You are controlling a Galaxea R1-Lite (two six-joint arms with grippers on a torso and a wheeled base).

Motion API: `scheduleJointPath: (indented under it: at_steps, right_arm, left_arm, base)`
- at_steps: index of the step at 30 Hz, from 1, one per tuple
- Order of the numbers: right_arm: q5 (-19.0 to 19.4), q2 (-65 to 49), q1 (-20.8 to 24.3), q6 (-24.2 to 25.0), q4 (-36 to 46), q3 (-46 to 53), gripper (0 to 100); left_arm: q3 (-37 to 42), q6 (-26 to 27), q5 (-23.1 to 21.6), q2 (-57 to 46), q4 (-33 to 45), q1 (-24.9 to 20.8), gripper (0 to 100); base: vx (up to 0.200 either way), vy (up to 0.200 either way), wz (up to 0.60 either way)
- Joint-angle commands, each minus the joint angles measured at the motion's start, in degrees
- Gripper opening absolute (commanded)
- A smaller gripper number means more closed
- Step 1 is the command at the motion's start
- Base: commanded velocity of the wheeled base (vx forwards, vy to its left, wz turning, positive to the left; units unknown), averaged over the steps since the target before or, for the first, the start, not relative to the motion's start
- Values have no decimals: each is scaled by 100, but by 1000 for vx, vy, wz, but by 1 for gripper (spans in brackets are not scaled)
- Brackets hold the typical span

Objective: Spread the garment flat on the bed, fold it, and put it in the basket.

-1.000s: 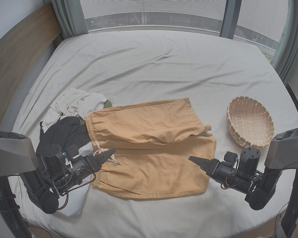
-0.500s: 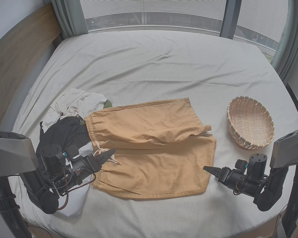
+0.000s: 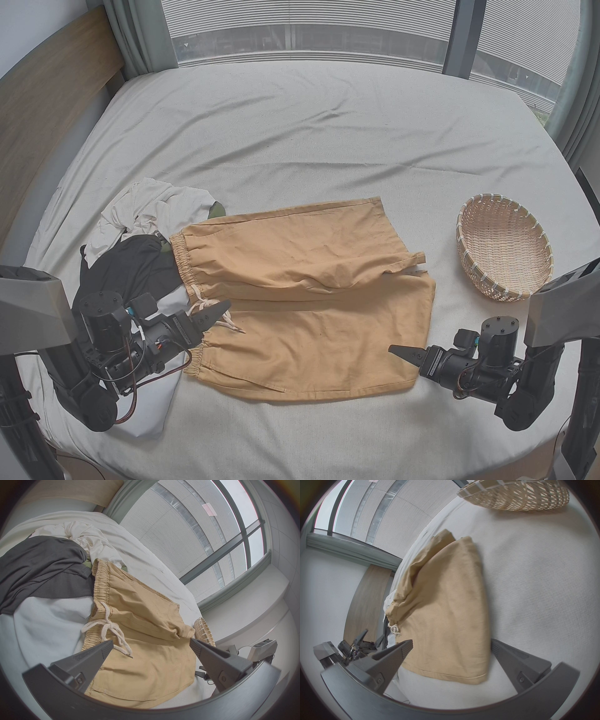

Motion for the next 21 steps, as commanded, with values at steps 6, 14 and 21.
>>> scheduleJointPath:
  at_steps: [6, 14, 21]
  right_arm:
    - [14, -755, 310, 128, 10, -31, 100]
    - [6, -96, 275, 119, 10, -822, 100]
    - [6, 62, 513, 119, 10, -1332, 100]
  left_arm:
    - [-11, -3, -1, 1, -14, -1, 100]
    - [-11, -3, -1, 27, -14, 8, 100]
    - [-2, -3, -1, 36, -14, 8, 100]
  base:
    - [0, 0, 0]
    - [0, 0, 0]
    - [0, 0, 0]
